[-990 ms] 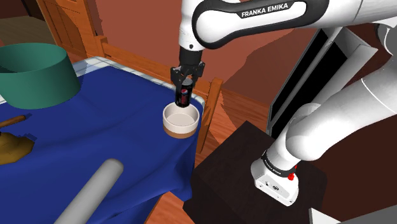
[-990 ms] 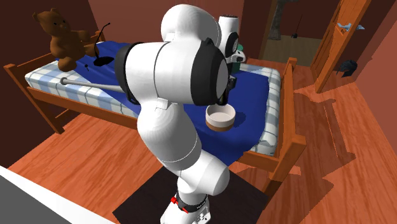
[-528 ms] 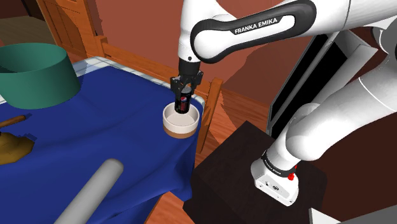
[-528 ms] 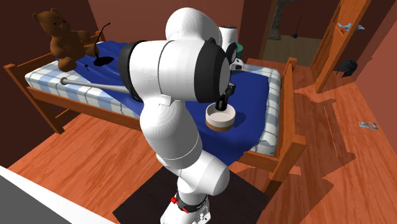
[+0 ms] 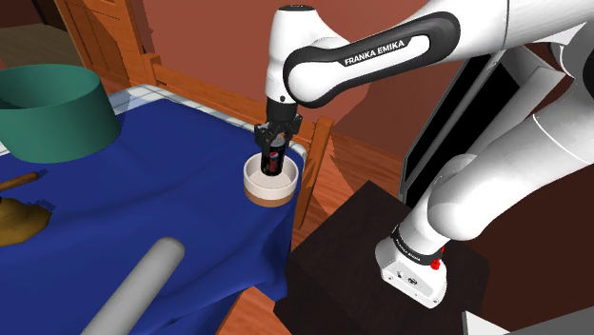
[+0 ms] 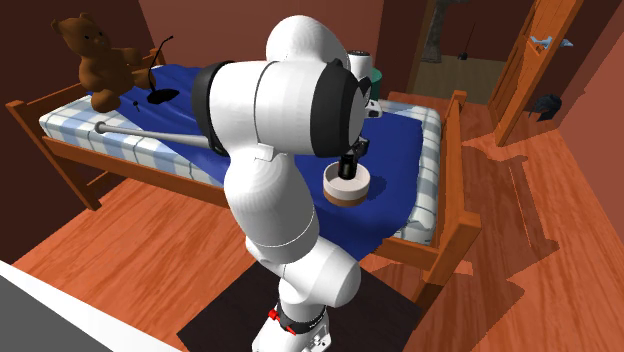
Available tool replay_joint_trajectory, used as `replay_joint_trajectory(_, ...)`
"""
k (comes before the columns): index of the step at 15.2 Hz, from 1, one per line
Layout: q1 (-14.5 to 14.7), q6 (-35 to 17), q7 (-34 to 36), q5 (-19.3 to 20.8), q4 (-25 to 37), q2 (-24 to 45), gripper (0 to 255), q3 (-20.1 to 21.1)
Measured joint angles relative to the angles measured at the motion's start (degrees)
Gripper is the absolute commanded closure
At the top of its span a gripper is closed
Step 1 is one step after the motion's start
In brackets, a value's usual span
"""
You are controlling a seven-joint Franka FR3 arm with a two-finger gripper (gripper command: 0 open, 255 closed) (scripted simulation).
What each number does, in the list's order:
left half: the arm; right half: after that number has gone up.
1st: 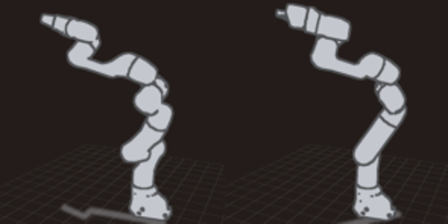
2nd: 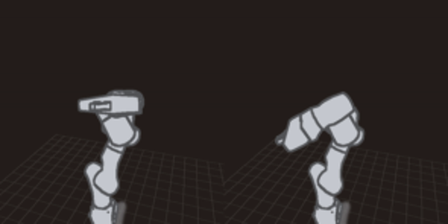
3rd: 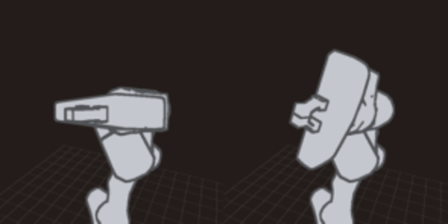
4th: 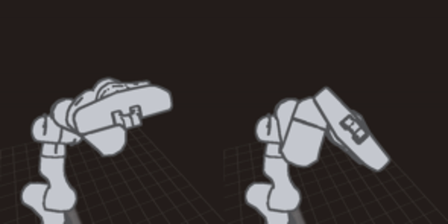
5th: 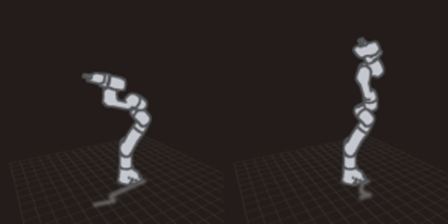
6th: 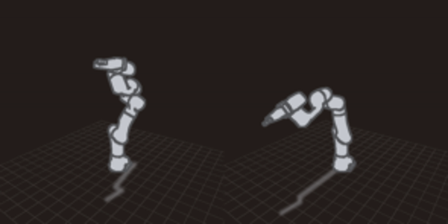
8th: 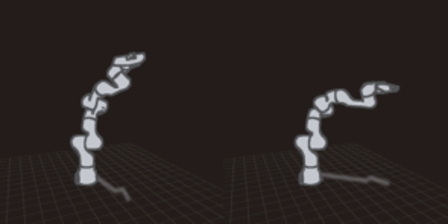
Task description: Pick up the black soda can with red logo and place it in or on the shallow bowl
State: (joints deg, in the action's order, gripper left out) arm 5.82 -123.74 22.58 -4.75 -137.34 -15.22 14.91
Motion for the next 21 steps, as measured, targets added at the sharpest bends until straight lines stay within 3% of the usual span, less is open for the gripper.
replay_joint_trajectory(3, 0.0, -0.1, 0.0, 0.0, 0.0, 0.0, 255, 0.0)
replay_joint_trajectory(4, 0.0, -0.1, 0.0, 0.0, 0.0, 0.0, 0, 0.0)
replay_joint_trajectory(10, 0.0, -0.1, 0.0, 0.0, 0.0, 0.0, 0, 0.0)
replay_joint_trajectory(14, 0.0, 6.1, -0.4, -0.2, 3.7, -2.6, 0, -0.6)
replay_joint_trajectory(21, 0.0, 7.6, -0.4, -0.3, 4.8, -2.9, 0, -0.6)
